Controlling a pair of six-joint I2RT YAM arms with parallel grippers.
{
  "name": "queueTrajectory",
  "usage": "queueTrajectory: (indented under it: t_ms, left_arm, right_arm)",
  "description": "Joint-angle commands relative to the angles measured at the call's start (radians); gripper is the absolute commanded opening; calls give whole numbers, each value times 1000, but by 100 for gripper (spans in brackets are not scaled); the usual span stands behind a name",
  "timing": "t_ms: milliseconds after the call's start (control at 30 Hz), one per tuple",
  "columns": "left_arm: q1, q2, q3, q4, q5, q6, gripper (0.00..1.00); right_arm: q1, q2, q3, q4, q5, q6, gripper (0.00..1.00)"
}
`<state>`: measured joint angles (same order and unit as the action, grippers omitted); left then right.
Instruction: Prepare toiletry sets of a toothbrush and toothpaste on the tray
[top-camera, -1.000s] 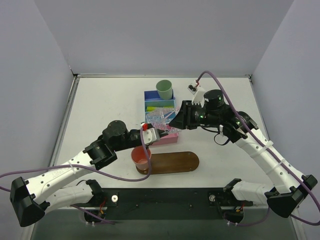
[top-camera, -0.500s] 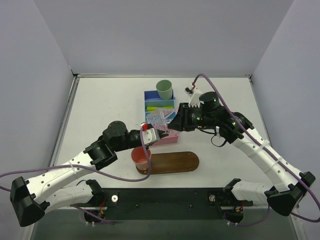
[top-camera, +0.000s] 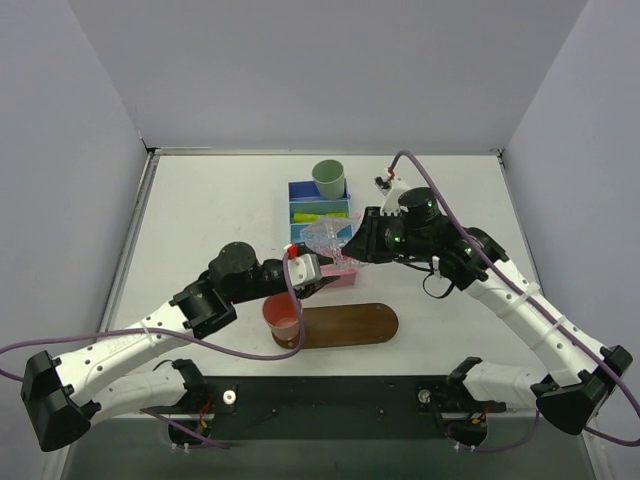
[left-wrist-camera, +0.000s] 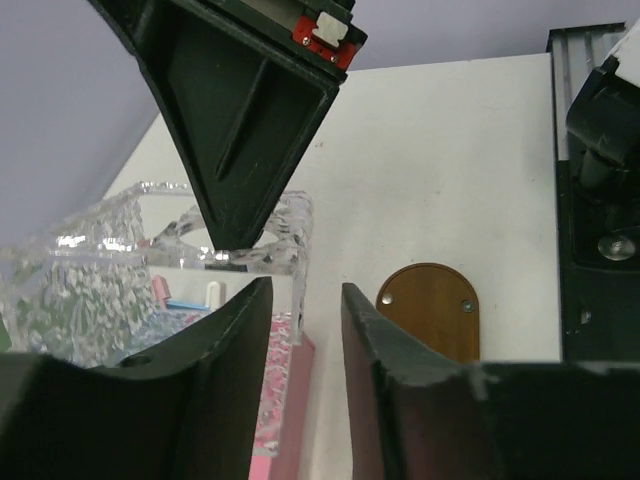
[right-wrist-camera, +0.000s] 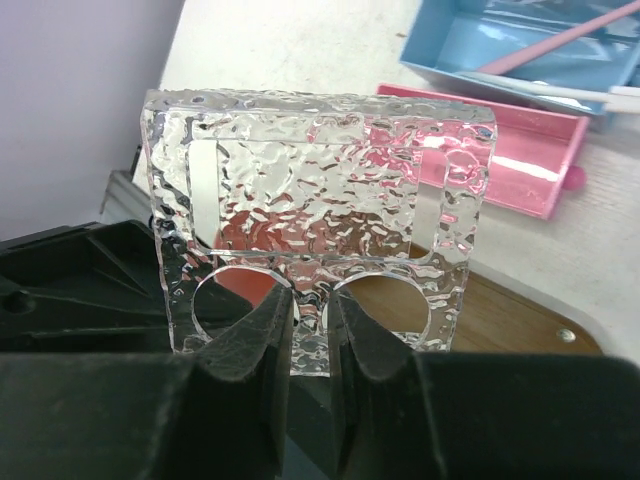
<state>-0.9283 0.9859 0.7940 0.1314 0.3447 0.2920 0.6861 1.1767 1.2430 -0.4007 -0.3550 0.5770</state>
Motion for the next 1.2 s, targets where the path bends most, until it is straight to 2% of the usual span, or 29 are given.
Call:
queueTrajectory:
  t_ms: [0, 67, 100, 200, 367, 467, 500, 567, 633, 767, 800, 867, 1167]
  left_arm:
    - [-4, 3, 59, 43, -4, -37, 56]
    - [-3, 5, 68, 39, -10, -45, 71]
    - [-3, 5, 71, 37, -12, -51, 74]
    - [-4, 7, 85, 14, -18, -63, 79]
    - [26, 7, 149, -74, -41, -122, 81]
    - [150, -16, 152, -76, -24, -223, 80]
    - [231, -27, 134, -64, -24, -287, 81]
    - [322, -39, 125, -44, -39, -382, 82]
    - [429, -33, 145, -79, -104, -424, 83]
    - [546, 32, 189, -193, -278, -482, 83]
    - [551, 40, 195, -213, -377, -478, 83]
    - [546, 45, 197, -245, -444, -446, 83]
    - [497, 40, 198, -266, -552, -392, 83]
  right_arm:
    - [-17, -84, -17, 28, 120, -11, 0]
    - [-23, -101, -28, 16, 148, -15, 0]
    - [-26, -120, -33, 10, 184, -22, 0]
    - [-33, -149, -46, -24, 250, -35, 0]
    - [-31, -166, -53, -134, 343, -31, 0]
    - [-8, -183, -65, -203, 434, 4, 0]
    - [4, -186, -71, -234, 454, 15, 0]
    - [56, -180, -85, -268, 527, 49, 0]
    - [88, -164, -93, -314, 548, 81, 0]
    - [151, -88, -100, -360, 531, 200, 0]
    - [176, -74, -100, -369, 534, 217, 0]
    - [199, -31, -94, -377, 556, 257, 0]
    - [320, 139, -45, -409, 603, 371, 0]
